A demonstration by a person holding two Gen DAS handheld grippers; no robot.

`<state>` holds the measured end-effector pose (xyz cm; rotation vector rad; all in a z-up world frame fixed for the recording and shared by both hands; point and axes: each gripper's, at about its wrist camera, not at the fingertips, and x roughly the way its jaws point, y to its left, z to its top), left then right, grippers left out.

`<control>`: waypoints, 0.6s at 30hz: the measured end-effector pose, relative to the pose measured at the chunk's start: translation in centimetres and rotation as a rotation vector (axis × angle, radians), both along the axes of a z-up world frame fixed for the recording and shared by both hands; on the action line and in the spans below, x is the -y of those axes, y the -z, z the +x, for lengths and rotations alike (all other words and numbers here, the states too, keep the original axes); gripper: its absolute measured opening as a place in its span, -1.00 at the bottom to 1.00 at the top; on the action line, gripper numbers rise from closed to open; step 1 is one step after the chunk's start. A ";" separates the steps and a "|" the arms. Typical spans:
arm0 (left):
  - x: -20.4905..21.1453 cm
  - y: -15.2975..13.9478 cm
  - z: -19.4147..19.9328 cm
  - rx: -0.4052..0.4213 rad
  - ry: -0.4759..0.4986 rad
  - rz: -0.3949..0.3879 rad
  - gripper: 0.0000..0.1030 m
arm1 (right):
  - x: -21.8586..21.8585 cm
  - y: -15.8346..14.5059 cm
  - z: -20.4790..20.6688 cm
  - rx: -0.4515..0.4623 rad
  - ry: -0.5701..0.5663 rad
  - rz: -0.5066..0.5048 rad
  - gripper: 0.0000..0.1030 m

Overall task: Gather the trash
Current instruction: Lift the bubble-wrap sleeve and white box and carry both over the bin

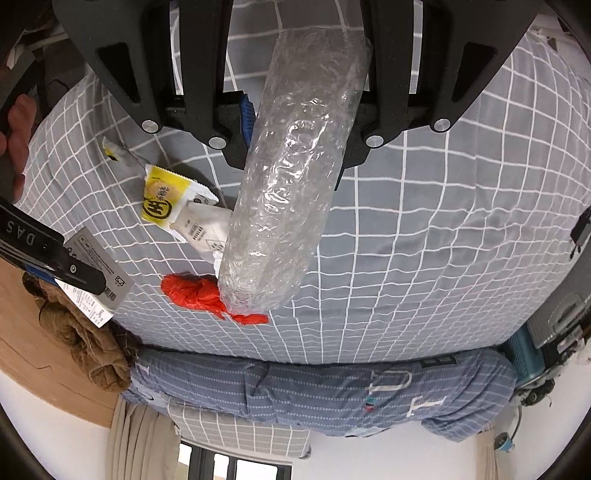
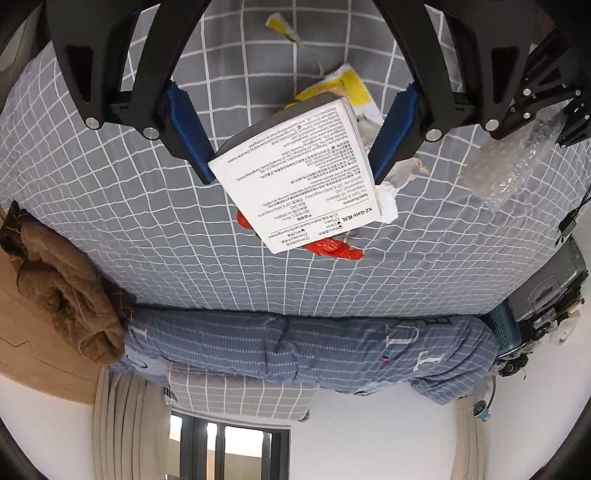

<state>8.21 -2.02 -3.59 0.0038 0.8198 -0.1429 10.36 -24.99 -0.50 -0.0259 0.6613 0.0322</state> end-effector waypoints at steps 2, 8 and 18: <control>-0.2 -0.2 -0.8 0.003 -0.005 -0.009 -0.36 | 0.0 -0.2 -1.0 0.003 0.004 0.008 0.55; -0.9 -0.5 -2.7 0.005 -0.021 -0.033 -0.36 | -0.6 -0.4 -3.3 0.009 -0.005 0.011 0.55; -0.4 -1.1 -5.9 0.010 -0.012 -0.055 -0.36 | -0.9 -0.5 -7.1 0.006 0.004 0.038 0.55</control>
